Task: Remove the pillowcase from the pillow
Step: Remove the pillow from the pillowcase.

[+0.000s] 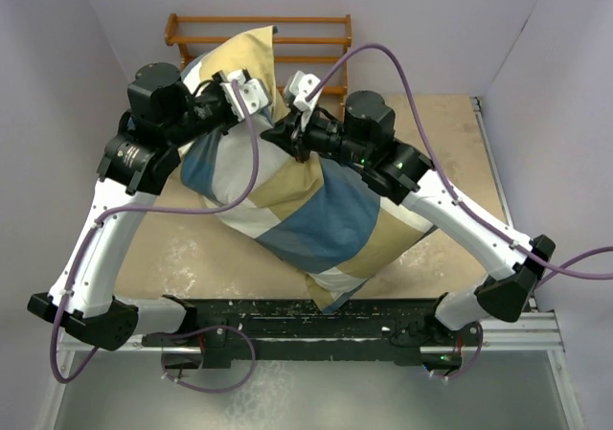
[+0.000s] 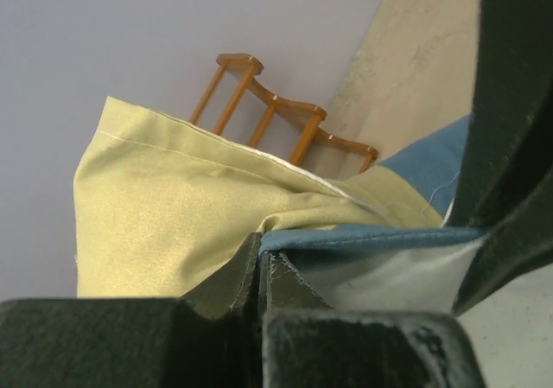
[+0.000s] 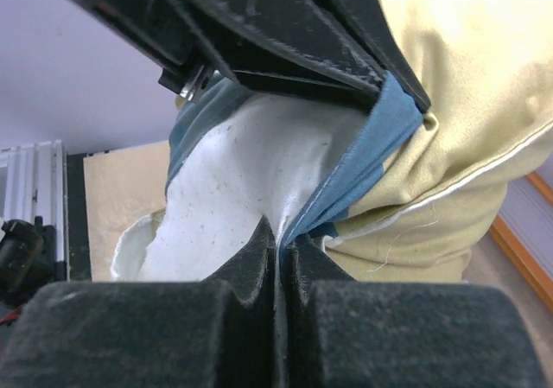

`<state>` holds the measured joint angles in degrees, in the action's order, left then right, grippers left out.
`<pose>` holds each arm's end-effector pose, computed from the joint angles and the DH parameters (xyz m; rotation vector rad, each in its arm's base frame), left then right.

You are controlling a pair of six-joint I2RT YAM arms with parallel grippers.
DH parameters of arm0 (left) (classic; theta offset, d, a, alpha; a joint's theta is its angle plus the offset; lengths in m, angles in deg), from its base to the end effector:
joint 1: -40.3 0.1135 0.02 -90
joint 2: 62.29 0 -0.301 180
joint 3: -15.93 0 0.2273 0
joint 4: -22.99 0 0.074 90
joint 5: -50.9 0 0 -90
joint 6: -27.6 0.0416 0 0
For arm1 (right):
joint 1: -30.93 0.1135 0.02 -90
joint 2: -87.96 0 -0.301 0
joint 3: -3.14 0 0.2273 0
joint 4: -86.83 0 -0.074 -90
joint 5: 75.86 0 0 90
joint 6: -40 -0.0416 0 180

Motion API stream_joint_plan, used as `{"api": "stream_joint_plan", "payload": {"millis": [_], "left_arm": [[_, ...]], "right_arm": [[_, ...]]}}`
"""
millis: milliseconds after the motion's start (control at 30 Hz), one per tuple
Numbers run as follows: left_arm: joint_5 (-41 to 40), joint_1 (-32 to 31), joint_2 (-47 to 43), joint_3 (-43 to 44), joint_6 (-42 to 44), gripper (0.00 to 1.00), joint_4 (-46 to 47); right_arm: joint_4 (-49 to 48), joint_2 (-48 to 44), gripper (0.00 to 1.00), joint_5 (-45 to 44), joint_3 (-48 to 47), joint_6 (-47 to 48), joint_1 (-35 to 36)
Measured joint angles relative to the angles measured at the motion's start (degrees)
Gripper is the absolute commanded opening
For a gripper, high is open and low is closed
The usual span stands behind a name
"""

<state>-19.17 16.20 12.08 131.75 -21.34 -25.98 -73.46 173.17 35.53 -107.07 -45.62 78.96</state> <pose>0.1963 -0.1034 0.5390 1.1193 1.2725 -0.0745 0.1981 0.2430 0.5199 -0.9522 1.2228 0.8849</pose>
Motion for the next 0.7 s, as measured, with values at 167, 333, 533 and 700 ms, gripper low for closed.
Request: {"api": "stream_joint_plan", "payload": {"millis": [167,333,533,700], "left_arm": [[1.6,2.6,1.3,0.5,-9.3,0.0,-1.8],[9.9,8.7,4.7,2.5,-16.7,0.0,-5.7],[17.9,12.3,8.2,2.5,-21.0,0.0,-9.0],[0.9,26.2,13.4,3.6,-20.9,0.0,-3.9]], "right_arm": [[-7.6,-2.8,0.0,-6.3,7.5,1.5,3.8],[-16.3,-7.4,0.0,-12.7,17.9,1.8,5.9],[-18.5,-16.8,0.0,-16.3,28.6,1.7,7.1],[-12.9,-32.2,0.0,-10.6,34.4,0.0,13.4]]}}
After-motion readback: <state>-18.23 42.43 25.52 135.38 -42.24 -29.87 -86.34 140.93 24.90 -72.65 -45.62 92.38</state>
